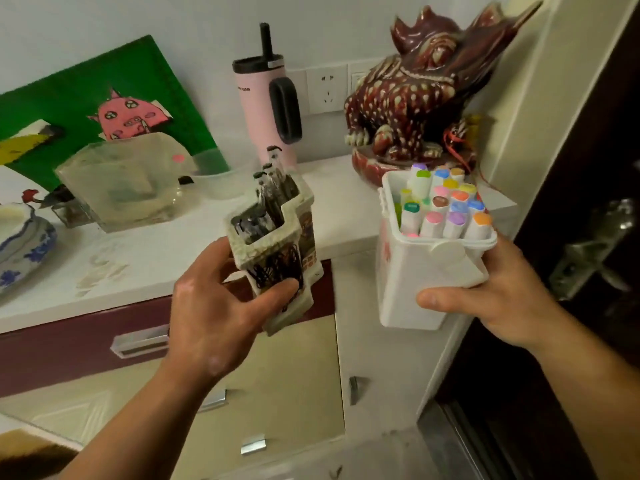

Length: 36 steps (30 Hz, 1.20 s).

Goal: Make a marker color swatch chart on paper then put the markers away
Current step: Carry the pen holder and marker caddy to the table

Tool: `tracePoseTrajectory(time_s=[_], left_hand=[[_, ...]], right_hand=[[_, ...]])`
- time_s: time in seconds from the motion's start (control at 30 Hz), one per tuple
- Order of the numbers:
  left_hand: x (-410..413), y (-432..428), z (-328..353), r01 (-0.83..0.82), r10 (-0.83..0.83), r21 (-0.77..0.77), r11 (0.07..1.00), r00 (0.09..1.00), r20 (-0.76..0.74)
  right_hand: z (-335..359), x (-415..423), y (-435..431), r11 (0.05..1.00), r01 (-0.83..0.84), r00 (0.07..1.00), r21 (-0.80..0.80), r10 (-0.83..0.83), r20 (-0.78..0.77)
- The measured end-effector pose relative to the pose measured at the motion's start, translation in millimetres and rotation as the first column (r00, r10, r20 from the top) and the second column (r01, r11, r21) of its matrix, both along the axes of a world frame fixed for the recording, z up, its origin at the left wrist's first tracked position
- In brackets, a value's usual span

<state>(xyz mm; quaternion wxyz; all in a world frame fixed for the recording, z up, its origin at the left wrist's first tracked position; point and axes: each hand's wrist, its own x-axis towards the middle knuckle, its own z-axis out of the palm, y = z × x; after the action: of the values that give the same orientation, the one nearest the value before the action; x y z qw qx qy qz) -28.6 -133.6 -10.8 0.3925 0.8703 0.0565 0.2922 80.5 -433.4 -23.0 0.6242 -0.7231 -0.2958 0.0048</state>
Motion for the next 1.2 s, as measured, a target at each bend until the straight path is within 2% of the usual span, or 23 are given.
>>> tracePoseTrajectory(time_s=[0.2, 0.33, 0.43, 0.6, 0.8, 1.07, 1.2], left_hand=[[-15, -35, -34, 0.25, -0.25, -0.027, 0.968, 0.968, -0.016], [-25, -39, -70, 0.486, -0.489, -0.052, 0.872, 0.867, -0.095], [-38, -31, -98, 0.626, -0.626, -0.056, 0.778, 0.766, -0.147], [-82, -24, -135, 0.809, -0.811, -0.109, 0.577, 0.552, -0.197], [-168, -50, -164, 0.945, -0.931, -0.145, 0.292, 0.246, -0.272], [-339, -122, -178, 0.984, -0.925, -0.155, -0.089, -0.14, -0.354], [-455, -167, -183, 0.962, -0.88, -0.156, -0.223, -0.268, -0.393]], right_hand=[[-50, -88, -44, 0.973, 0.229, 0.967, -0.001, -0.228, -0.118], [-80, -166, -39, 0.916, 0.4, 0.901, -0.01, -0.396, -0.18], [-100, -235, -21, 0.839, 0.543, 0.819, -0.045, -0.54, -0.194], [-129, -367, 29, 0.625, 0.774, 0.593, -0.103, -0.773, -0.226], [-147, -531, 79, 0.36, 0.918, 0.287, -0.168, -0.893, -0.347], [-174, -751, 115, -0.032, 0.969, -0.132, -0.246, -0.908, -0.399], [-182, -870, 120, -0.172, 0.954, -0.264, -0.245, -0.869, -0.419]])
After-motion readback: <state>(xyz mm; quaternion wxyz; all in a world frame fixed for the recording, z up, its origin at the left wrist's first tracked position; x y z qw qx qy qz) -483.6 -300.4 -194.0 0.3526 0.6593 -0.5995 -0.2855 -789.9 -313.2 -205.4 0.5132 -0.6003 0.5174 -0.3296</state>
